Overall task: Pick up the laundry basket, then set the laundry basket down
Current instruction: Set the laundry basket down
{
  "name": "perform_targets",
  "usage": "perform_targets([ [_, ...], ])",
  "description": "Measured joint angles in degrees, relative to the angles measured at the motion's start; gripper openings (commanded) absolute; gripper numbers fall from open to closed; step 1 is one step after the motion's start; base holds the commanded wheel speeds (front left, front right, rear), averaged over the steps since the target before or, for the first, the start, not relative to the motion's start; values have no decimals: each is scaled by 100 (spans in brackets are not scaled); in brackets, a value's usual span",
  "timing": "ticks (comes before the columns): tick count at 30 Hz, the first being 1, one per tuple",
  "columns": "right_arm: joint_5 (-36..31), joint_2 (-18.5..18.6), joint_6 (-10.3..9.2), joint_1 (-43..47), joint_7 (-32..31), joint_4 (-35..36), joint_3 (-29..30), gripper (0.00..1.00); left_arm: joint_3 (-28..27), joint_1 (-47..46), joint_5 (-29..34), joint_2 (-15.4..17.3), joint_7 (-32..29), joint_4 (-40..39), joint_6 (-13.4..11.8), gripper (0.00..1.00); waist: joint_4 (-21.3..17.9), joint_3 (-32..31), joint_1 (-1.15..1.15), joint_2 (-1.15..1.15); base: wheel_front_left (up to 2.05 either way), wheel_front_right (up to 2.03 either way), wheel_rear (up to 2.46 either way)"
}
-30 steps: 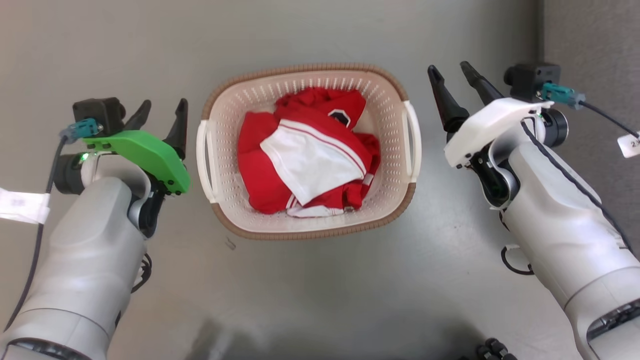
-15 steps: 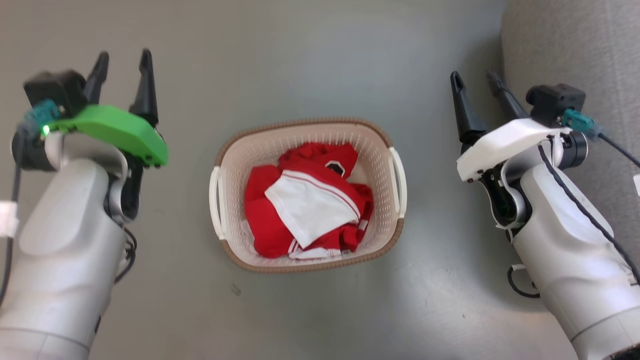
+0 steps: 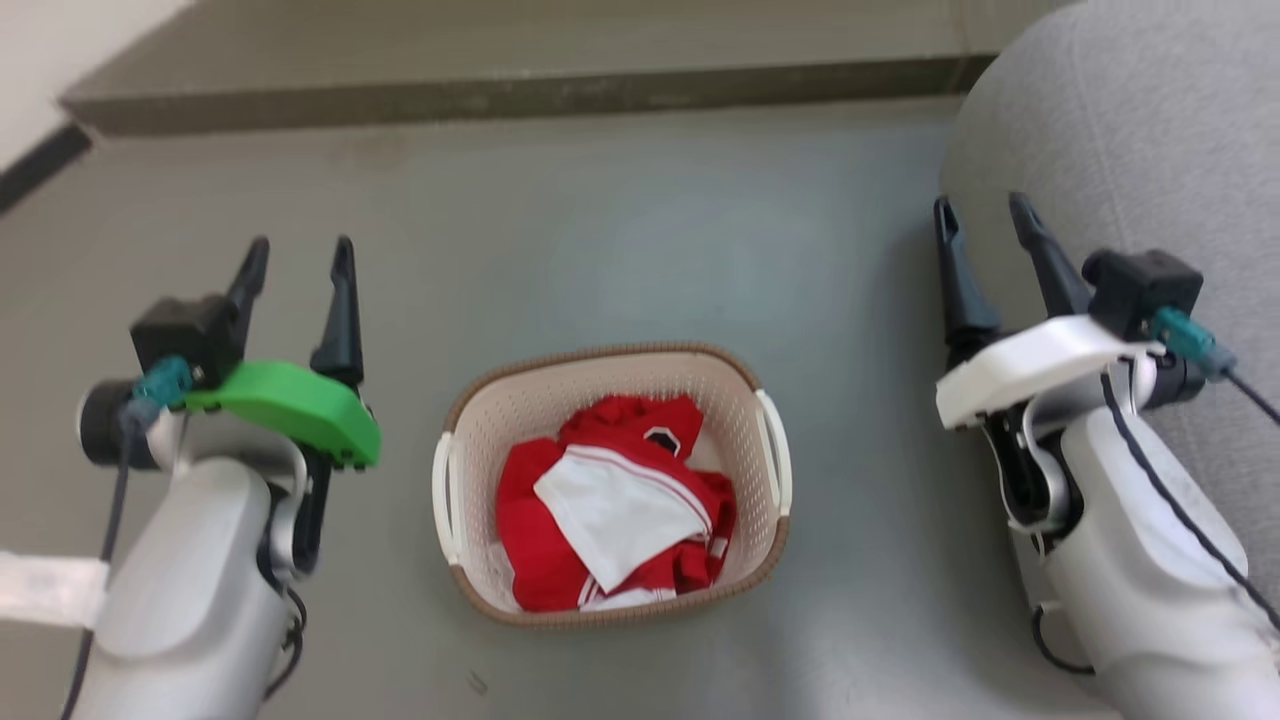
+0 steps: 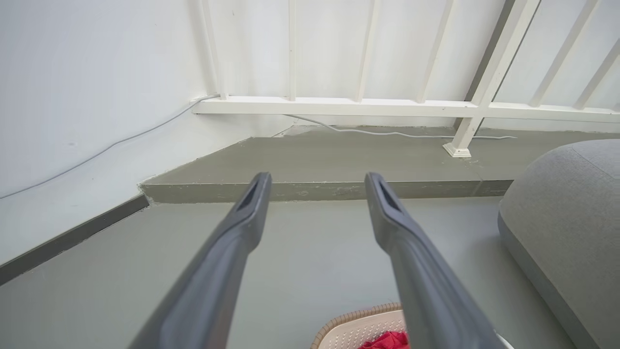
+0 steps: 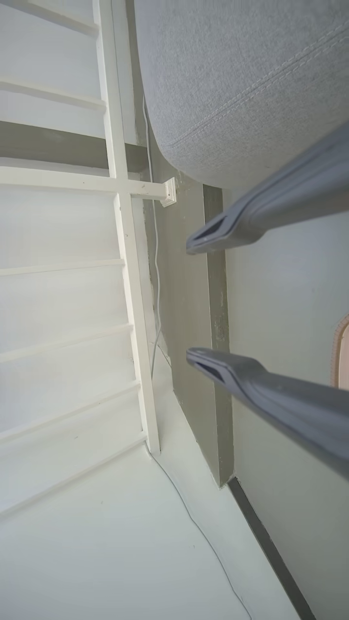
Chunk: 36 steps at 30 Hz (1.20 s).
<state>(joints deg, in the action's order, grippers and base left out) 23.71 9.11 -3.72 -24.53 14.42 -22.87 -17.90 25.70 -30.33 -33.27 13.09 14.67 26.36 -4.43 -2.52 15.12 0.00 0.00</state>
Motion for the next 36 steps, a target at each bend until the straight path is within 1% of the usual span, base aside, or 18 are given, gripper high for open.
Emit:
perform_targets([
  [2, -60, 2, -3, 182, 0, 102, 33, 100, -9, 204, 41, -1, 0, -148, -22, 100, -14, -163, 0, 0, 0, 0, 0],
  [3, -93, 5, -43, 276, 1, 141, 37, 100, -15, 310, 63, -1, 0, -215, -44, 100, -20, -248, 0, 0, 0, 0, 0],
  [7, -218, 12, -48, 653, 0, 252, 74, 100, -49, 770, 136, 1, 0, -469, -93, 100, -37, -578, 0, 0, 0, 0, 0],
  [9, -258, 13, -99, 834, 0, 312, 104, 100, -51, 999, 198, 1, 0, -552, -115, 100, -43, -745, 0, 0, 0, 0, 0],
  [16, -314, 37, -108, 1447, 0, 503, 158, 100, 1, 1769, 232, 9, 0, -898, -170, 100, -53, -1310, 0, 0, 0, 0, 0],
  [17, -318, 46, -148, 1528, 0, 542, 169, 100, 11, 1864, 236, 12, 0, -951, -172, 100, -52, -1379, 0, 0, 0, 0, 0],
  [21, -321, 64, -192, 1825, 0, 657, 218, 100, 14, 2210, 287, 45, 0, -1213, -215, 100, -40, -1613, 0, 0, 0, 0, 0],
  [26, -361, 62, -194, 2187, 0, 753, 227, 100, -19, 2599, 322, 56, -36, -1464, -224, 100, -9, -1773, 0, 0, 0, 0, 0],
  [36, -405, 13, -202, 2616, 0, 947, 154, 100, -441, 3249, 414, 63, -102, -1823, -265, 100, 75, -1848, 0, 0, 0, 0, 0],
])
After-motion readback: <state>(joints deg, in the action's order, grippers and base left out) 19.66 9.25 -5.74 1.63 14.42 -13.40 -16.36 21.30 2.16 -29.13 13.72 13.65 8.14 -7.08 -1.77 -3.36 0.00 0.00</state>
